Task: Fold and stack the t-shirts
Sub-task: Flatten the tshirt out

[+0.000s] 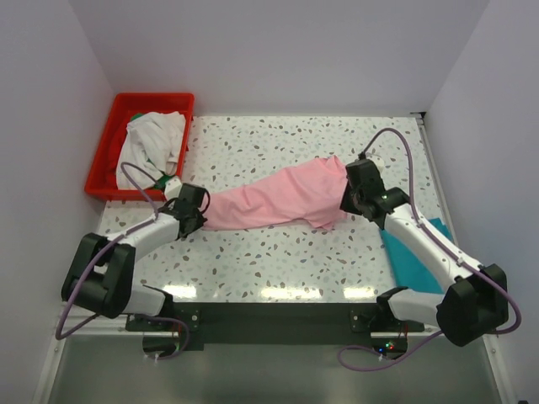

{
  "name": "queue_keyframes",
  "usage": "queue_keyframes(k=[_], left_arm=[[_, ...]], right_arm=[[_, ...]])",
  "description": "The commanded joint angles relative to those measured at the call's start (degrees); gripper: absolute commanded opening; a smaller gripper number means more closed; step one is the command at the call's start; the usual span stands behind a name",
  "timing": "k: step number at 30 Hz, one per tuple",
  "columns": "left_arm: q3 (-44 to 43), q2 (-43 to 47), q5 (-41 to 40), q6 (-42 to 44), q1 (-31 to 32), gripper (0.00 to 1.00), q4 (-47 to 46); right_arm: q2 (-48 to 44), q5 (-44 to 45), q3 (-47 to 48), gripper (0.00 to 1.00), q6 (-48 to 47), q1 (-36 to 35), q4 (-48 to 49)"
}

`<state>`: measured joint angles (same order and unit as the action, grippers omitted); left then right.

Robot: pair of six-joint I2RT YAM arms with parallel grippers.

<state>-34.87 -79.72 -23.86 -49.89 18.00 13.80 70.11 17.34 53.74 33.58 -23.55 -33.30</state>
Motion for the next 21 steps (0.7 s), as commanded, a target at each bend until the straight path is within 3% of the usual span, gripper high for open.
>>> queue_keyframes(k=[1,8,13,17,21], left_arm=[[-3.80,3.24,-0.05,2.07,-0.51,0.00,1.04],[-10.99,24.83,1.97,8.31,-0.51,0.00,13.25],[-21.36,37.95,4.60,11.48,-0.51,0.00,24.06],[-32.59,40.17,5.83,12.62,-0.51,0.00,28.99],[-38.24,36.40,7.24,13.06,-0.51,0.00,26.64]], right_arm=[[-3.38,-2.40,4.44,0.00,0.08,0.26,-1.14],[-14.01,-5.12,10.24,0.00,1.13,0.26,-9.05],[-22.19,-6.35,16.83,0.00,2.45,0.26,-15.99],[-26.07,-6.36,24.81,0.00,2.19,0.26,-18.56],[-21.43,-5.13,32.82,0.00,-0.09,0.17,-17.42]])
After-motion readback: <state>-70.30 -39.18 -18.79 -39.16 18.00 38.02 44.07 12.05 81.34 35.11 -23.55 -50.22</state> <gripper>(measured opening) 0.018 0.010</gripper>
